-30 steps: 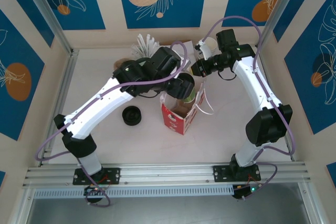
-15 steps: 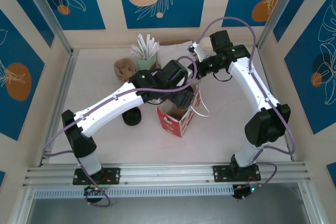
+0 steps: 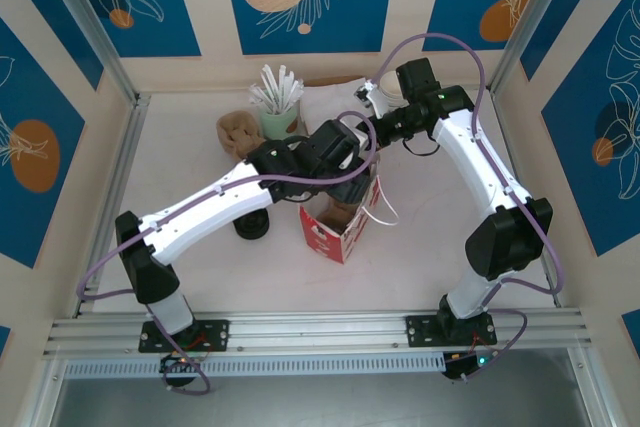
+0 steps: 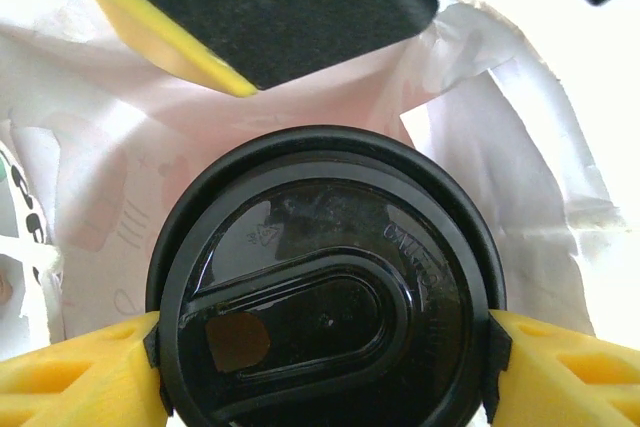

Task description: Pack the takeout coffee

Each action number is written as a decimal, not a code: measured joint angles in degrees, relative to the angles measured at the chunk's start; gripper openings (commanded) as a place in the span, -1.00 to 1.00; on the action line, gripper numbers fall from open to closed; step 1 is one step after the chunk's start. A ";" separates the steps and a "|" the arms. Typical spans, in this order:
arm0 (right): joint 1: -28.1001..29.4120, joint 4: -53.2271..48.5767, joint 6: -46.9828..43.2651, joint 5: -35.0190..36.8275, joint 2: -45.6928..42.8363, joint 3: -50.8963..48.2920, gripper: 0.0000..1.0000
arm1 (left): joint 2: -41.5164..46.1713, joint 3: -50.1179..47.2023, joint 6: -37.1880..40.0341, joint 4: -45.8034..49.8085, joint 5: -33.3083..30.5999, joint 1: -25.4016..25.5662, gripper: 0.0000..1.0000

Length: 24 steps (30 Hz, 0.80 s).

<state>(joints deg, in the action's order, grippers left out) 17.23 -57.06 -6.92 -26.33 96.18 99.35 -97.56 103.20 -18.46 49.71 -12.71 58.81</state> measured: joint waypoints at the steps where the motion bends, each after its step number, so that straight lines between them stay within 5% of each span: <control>1: 0.00 0.02 0.39 0.04 0.00 0.00 -0.71 | 0.00 0.00 0.07 -0.02 -0.37 0.33 0.48; 16: 0.26 -3.69 8.07 1.07 4.55 8.04 -0.65 | -1.73 3.63 -0.76 1.66 -1.49 1.70 0.48; 24: -2.78 -12.52 8.55 3.06 5.29 22.88 -0.24 | -1.97 7.54 -1.25 3.74 -1.51 1.68 0.47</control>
<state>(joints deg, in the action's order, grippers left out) 14.46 -69.58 1.63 -23.27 101.47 122.23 -99.53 110.74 -19.70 53.45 -14.22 60.49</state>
